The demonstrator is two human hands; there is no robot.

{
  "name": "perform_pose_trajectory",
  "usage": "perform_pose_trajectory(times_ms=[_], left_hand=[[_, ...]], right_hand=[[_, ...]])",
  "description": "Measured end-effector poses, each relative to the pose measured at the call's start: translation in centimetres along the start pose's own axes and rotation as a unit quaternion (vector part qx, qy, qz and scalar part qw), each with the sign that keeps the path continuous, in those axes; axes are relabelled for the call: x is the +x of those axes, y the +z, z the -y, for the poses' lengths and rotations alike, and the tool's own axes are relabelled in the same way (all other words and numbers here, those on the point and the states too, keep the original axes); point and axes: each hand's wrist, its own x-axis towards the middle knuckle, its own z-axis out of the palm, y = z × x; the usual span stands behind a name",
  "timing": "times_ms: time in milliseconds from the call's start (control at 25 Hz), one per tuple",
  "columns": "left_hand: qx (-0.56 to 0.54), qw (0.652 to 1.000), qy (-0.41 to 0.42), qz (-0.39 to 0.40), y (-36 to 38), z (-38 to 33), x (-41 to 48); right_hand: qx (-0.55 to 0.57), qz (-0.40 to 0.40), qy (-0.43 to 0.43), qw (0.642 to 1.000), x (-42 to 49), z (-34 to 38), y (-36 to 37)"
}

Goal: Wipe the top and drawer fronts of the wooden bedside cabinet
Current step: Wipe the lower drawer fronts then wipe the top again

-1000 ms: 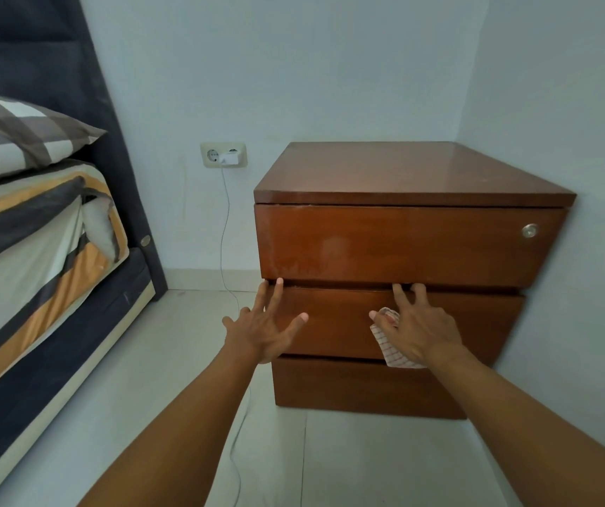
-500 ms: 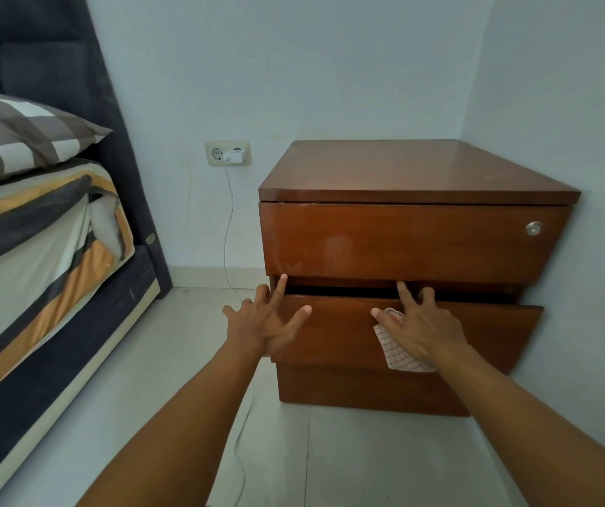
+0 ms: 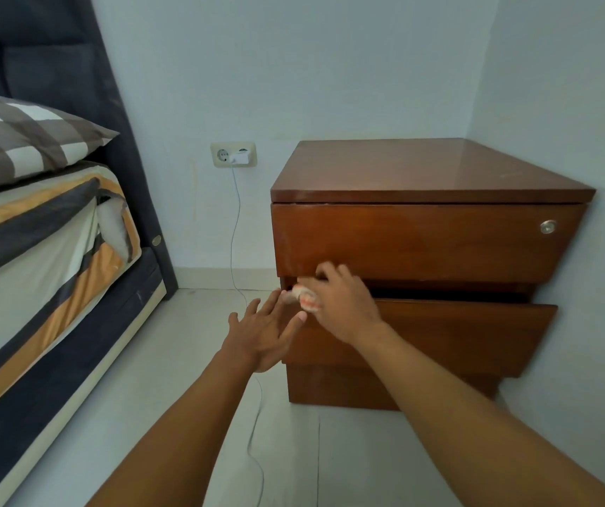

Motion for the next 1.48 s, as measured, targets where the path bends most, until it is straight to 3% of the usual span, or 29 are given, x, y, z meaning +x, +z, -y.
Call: perform_pose_trajectory(times_ms=[120,360,880,1280,1320,1400,1480], left_hand=[[0.006,1.000,0.016,-0.004,0.0,0.7,0.3],[-0.071,0.993,0.025,-0.094,1.5,-1.3,1.3],[0.027,0.995,-0.061,-0.080,2.4,-3.6,2.0],[0.026,0.995,-0.057,-0.072,2.5,-3.4,1.7],[0.022,0.996,-0.058,-0.071,2.6,-3.5,1.7],[0.008,0.995,-0.058,-0.075,2.7,-3.6,1.5],[-0.006,0.995,-0.055,-0.083,2.6,-3.6,1.3]], right_hand=[[0.013,0.043,0.026,0.999,-1.1,0.4,3.9],[0.017,-0.033,0.029,0.999,-1.0,-0.4,5.7],[-0.128,-0.094,0.218,0.963,-13.8,-24.0,1.3],[-0.037,-0.143,0.245,0.958,-15.3,-27.9,0.4],[0.000,-0.160,0.274,0.948,-15.2,-27.5,-0.2],[0.111,-0.242,0.371,0.890,-14.5,-25.3,-1.1],[0.162,-0.333,0.357,0.858,-13.8,-20.7,-1.0]])
